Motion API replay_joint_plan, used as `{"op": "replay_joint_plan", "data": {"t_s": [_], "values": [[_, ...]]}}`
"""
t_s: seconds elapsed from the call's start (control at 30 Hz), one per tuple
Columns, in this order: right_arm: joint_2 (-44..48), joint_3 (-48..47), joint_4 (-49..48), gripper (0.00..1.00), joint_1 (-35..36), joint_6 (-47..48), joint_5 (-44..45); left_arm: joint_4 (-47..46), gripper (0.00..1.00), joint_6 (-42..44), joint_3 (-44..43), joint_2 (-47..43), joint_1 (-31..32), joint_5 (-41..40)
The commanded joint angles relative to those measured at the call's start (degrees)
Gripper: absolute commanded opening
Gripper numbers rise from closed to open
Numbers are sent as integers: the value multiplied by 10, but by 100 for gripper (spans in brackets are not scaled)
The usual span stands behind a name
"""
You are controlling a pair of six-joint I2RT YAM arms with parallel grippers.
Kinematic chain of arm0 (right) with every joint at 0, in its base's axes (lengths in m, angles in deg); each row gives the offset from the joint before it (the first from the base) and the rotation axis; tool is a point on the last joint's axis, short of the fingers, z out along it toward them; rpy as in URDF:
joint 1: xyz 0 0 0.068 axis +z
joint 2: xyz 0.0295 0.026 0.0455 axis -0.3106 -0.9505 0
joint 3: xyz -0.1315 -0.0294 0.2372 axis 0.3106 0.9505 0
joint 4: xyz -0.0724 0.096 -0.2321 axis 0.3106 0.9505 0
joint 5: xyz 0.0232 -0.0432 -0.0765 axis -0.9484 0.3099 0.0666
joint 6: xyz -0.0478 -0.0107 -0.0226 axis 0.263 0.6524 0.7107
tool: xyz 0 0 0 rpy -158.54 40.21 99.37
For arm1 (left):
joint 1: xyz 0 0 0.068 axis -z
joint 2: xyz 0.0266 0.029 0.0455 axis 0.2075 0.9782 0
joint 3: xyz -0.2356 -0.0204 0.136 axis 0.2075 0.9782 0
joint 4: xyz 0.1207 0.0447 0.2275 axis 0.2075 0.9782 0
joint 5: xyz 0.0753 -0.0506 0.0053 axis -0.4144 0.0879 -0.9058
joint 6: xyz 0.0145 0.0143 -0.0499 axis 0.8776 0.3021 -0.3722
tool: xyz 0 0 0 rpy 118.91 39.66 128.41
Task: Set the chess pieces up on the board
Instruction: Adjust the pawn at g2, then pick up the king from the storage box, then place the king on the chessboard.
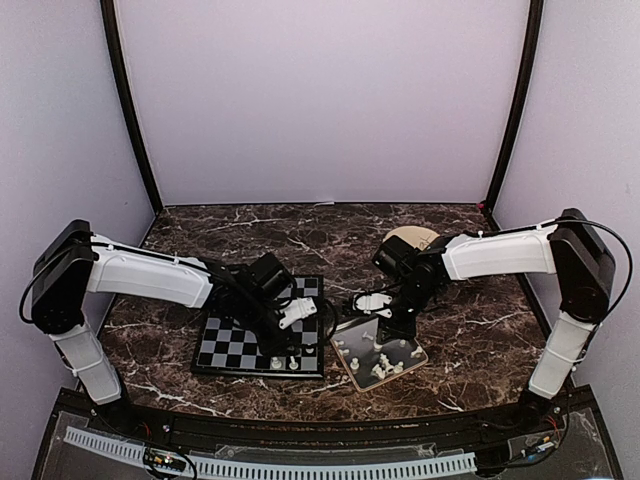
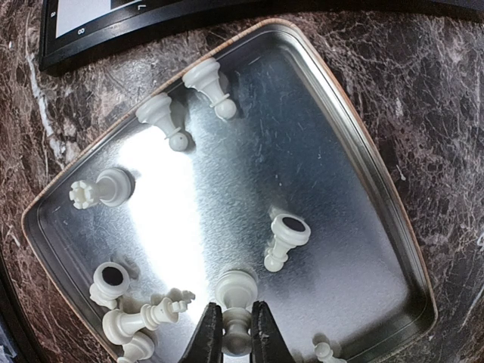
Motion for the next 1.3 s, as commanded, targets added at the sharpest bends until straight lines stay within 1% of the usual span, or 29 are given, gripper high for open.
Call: {"op": "replay_joint_plan", "data": {"t_s": [0.0,0.13,0.3,0.43,0.57,0.77,0.9,1.1,1.17,1.2,1.27], "values": [[0,-15,9,1,-2,1,-7,-7,37,-5,-15,-51,3,-12],[4,-21,26,0,-2,5,-5,-21,39,-10,-15,-81,2,-22],[8,-80,55,1,-2,8,2,-33,39,-9,-13,-109,-4,-49],[-14,-157,81,1,3,8,8,-62,39,-22,6,-136,-33,-72],[-64,-247,108,1,22,9,13,-109,40,-51,45,-174,-80,-94],[-175,-386,153,1,66,7,24,-135,42,-84,63,-193,-142,-176],[-241,-451,162,1,94,13,33,-137,42,-89,67,-200,-154,-196],[-295,-502,170,1,107,8,34,-134,43,-87,68,-213,-155,-216],[-303,-505,169,2,107,6,31,-133,43,-84,67,-215,-155,-220],[-305,-505,168,4,108,5,32,-133,43,-83,67,-215,-155,-220],[-307,-507,169,14,108,1,36,-133,43,-81,68,-216,-155,-220]]}}
